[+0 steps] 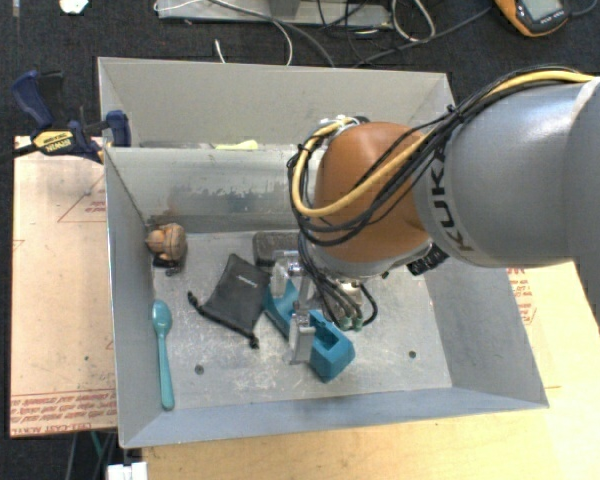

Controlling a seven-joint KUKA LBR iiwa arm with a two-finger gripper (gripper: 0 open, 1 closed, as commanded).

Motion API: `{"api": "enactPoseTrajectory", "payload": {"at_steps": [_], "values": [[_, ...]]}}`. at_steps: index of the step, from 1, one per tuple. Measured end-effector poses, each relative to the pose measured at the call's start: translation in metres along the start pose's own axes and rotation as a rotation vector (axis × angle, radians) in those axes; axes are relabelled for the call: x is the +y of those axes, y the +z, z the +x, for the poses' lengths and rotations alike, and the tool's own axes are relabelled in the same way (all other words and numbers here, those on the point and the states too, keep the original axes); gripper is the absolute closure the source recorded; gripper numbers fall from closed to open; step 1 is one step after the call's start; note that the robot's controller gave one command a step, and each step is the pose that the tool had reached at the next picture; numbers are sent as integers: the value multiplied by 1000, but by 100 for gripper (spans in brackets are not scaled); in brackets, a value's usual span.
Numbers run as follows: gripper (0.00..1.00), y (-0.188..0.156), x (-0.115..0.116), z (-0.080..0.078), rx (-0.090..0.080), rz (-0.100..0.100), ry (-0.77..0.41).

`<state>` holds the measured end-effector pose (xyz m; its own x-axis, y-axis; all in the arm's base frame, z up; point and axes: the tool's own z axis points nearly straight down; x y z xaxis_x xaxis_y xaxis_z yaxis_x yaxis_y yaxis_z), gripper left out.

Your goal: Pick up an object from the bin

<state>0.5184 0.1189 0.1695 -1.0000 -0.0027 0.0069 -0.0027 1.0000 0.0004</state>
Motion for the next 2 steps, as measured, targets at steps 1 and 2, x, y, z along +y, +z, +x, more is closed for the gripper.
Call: {"api": "enactPoseTrajectory", "payload": {"at_steps": [1, 2], "values": [[100, -3, -1, -2, -7, -1, 4], [0, -3, -1, -2, -7, -1, 4]]}}
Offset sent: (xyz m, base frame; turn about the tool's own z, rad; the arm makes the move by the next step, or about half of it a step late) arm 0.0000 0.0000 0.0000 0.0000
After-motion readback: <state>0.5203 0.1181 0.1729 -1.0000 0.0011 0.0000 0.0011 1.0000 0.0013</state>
